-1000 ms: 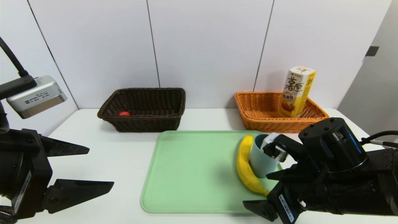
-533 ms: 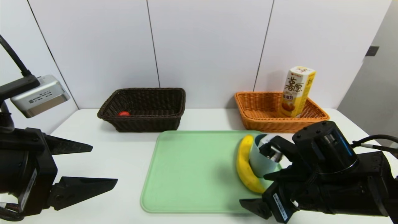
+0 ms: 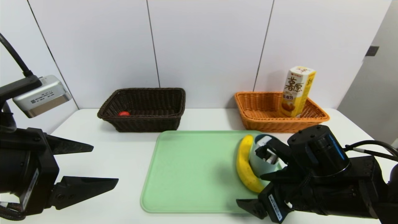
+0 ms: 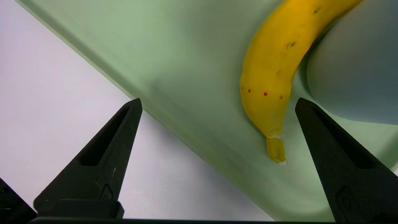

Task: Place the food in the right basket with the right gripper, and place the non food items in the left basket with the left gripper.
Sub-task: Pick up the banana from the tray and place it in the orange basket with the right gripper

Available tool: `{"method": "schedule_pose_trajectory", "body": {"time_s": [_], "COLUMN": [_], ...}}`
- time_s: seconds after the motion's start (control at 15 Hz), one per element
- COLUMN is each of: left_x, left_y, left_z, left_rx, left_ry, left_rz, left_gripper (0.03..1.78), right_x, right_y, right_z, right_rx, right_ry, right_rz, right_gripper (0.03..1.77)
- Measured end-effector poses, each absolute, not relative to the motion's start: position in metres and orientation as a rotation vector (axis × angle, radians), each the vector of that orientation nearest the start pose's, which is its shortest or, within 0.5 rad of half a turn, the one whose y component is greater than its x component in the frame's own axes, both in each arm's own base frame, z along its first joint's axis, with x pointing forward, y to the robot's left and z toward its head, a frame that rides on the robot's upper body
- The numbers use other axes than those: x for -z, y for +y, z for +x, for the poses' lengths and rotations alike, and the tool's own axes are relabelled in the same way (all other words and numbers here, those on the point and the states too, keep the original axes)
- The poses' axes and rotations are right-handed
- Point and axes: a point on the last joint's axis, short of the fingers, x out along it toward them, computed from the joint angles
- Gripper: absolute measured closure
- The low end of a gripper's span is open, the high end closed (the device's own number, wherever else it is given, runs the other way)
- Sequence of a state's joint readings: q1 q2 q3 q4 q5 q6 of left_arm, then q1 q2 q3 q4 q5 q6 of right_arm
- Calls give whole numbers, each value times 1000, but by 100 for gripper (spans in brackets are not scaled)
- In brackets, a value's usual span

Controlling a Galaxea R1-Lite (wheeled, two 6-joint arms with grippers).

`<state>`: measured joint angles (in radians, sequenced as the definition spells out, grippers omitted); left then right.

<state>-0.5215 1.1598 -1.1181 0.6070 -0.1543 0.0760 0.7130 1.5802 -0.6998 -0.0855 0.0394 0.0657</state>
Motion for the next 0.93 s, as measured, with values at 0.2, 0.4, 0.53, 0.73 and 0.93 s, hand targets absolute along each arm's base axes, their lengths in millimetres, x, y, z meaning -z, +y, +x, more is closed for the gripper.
{"method": "schedule_pose_trajectory", "body": {"time_s": [0.2, 0.4, 0.53, 0.73, 0.93], "left_x": [-281, -281, -281, -281, -279], "left_y": [-73, -73, -73, -73, -73], "left_z": [119, 120, 120, 120, 120], "left_rx": [676, 678, 678, 677, 677], "left_ry": [626, 627, 628, 629, 635], "left_rz": [191, 191, 192, 192, 193], "left_gripper": [12, 12, 12, 12, 12], "right_x": [-138, -137, -136, -133, -131], "right_y": [161, 162, 163, 165, 167], "right_z": [185, 187, 188, 189, 190], "right_rx": [-683, -671, -666, -668, -668], "right_ry": [797, 789, 784, 788, 795], "right_rz": [-213, -217, -218, -224, -227], "right_gripper": [10, 10, 10, 10, 10]}}
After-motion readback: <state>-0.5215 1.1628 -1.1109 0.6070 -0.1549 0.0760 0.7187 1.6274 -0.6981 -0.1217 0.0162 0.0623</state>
